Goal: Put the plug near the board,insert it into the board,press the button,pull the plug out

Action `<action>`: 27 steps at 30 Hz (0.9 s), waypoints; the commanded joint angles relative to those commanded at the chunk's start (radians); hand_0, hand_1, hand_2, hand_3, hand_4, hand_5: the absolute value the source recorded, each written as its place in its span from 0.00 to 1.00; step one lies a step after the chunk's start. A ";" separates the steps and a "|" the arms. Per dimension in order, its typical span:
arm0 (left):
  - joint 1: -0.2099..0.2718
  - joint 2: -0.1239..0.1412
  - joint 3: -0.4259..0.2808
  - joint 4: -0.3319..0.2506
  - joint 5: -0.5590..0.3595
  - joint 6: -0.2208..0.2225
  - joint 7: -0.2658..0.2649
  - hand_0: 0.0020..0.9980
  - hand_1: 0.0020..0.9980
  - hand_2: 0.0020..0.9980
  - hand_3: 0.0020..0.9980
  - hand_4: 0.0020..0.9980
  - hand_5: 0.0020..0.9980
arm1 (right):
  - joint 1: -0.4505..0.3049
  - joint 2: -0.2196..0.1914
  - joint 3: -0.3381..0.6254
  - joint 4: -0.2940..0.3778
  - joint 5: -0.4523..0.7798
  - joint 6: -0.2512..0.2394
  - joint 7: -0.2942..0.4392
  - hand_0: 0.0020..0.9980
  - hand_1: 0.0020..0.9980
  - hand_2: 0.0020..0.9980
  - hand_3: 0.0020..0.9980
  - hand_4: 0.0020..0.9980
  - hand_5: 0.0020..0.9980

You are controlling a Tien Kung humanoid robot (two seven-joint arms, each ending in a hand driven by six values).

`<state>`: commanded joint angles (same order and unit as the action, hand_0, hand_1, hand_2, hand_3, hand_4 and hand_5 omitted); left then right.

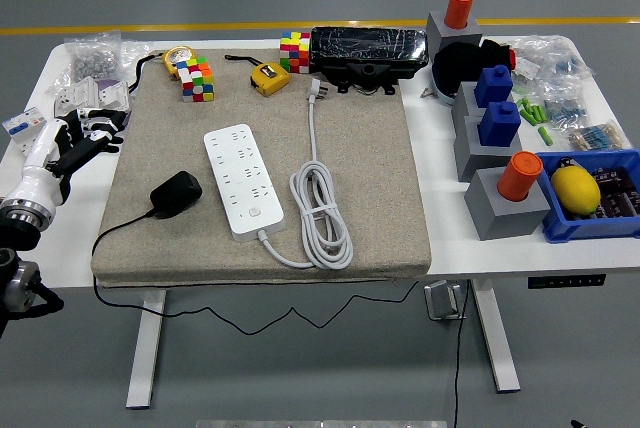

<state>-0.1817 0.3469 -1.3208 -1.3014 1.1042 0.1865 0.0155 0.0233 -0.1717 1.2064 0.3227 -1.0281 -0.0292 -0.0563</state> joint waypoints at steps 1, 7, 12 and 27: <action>-0.001 0.000 0.000 0.000 0.000 0.000 0.001 0.49 0.52 0.56 0.59 0.80 0.45 | 0.001 0.000 -0.001 0.000 0.000 0.000 0.000 0.66 0.66 0.66 0.58 1.00 0.56; -0.004 0.003 0.006 0.001 0.000 0.000 0.001 0.49 0.52 0.56 0.59 0.80 0.45 | 0.002 0.002 -0.001 -0.002 0.002 0.000 0.000 0.66 0.66 0.66 0.58 1.00 0.56; -0.011 0.004 0.011 0.001 0.000 -0.001 0.002 0.49 0.52 0.56 0.59 0.80 0.45 | 0.005 -0.002 -0.005 -0.002 0.004 0.000 0.000 0.66 0.66 0.66 0.58 1.00 0.56; -0.018 0.010 0.026 0.002 -0.002 0.000 0.003 0.49 0.52 0.56 0.59 0.80 0.45 | 0.010 -0.007 -0.012 -0.001 0.006 0.000 -0.001 0.66 0.66 0.66 0.58 1.00 0.56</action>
<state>-0.1998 0.3566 -1.2952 -1.2995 1.1020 0.1863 0.0185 0.0336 -0.1791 1.1948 0.3213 -1.0221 -0.0289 -0.0572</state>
